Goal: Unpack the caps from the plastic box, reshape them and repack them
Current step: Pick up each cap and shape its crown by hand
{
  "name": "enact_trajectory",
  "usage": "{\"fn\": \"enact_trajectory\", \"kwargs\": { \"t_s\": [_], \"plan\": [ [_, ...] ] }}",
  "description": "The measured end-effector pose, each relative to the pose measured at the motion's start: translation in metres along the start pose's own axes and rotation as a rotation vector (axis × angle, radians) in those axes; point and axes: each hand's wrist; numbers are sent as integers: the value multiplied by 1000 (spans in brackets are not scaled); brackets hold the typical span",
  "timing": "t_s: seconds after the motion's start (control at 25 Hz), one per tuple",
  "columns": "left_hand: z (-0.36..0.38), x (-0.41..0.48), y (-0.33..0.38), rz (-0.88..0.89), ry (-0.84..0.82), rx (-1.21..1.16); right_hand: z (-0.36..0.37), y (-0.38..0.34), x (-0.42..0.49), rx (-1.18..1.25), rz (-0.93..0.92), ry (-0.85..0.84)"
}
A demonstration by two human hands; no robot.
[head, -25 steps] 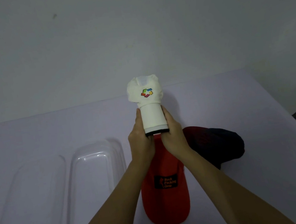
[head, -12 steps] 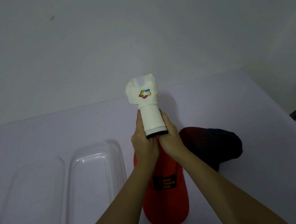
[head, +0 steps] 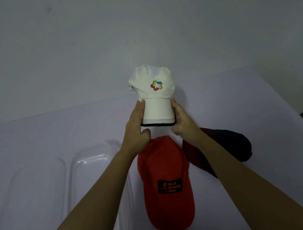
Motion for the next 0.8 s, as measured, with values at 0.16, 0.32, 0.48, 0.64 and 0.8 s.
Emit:
{"fn": "enact_trajectory", "kwargs": {
  "t_s": [0.16, 0.32, 0.48, 0.64, 0.8],
  "plan": [
    [0, 11, -20, -119, -76, -164, -6, 14, 21, 120, 156, 50],
    [9, 24, -35, -305, -68, -201, -7, 35, 35, -36, 228, 127],
    [23, 27, -59, -381, -101, -162, -2, 43, 55, -149, 183, 99],
    [33, 28, -71, -470, -65, -212, 9, 56, 66, -243, 151, 58],
    [38, 29, -86, -492, -58, -122, 16, 74, 71, -267, 194, 75]
  ]
}}
Point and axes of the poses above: each hand's wrist, its own x-axis towards the middle knuckle, its own z-axis out of the palm, y = z × x
